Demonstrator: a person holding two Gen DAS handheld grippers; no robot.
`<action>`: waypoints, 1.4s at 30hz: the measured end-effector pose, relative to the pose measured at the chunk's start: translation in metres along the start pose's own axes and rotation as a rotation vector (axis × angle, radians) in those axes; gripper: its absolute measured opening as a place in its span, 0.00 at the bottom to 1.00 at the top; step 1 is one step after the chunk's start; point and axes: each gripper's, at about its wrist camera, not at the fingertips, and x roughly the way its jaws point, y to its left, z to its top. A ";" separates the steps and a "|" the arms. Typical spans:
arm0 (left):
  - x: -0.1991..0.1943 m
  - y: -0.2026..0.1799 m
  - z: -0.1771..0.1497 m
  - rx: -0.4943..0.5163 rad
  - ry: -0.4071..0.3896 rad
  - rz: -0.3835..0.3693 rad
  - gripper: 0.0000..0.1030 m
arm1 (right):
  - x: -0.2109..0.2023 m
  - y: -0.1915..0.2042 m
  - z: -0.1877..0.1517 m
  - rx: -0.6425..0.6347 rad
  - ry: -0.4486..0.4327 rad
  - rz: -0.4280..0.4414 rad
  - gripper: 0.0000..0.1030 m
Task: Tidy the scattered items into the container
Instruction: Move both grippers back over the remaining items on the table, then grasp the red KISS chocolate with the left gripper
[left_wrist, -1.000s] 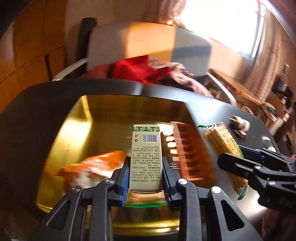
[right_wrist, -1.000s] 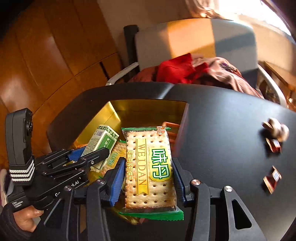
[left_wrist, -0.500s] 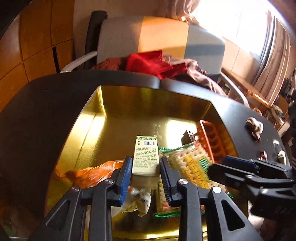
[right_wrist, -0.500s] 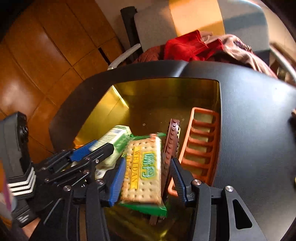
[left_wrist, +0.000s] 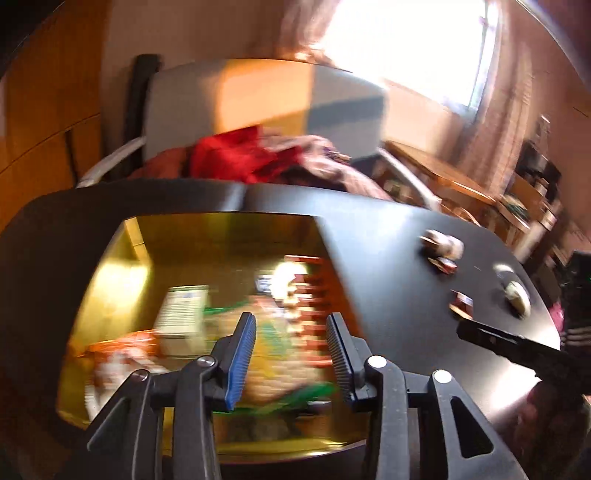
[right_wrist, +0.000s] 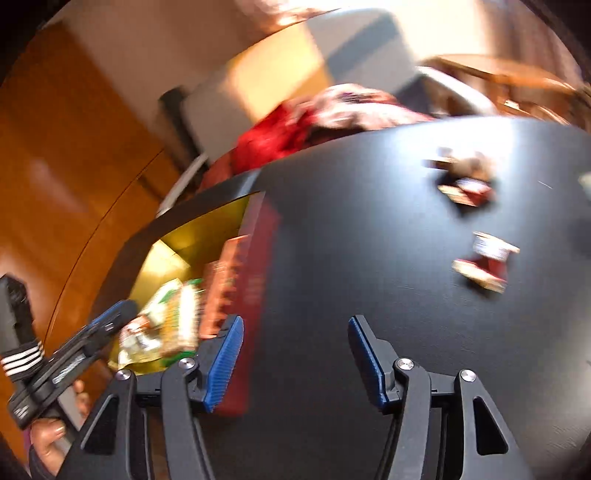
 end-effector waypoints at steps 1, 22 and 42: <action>0.002 -0.015 0.001 0.027 0.008 -0.028 0.40 | -0.008 -0.017 -0.002 0.032 -0.013 -0.025 0.59; 0.103 -0.208 0.002 0.374 0.215 -0.245 0.42 | -0.107 -0.197 -0.049 0.352 -0.164 -0.274 0.66; 0.187 -0.248 0.020 0.418 0.307 -0.245 0.42 | -0.097 -0.215 -0.038 0.318 -0.151 -0.321 0.73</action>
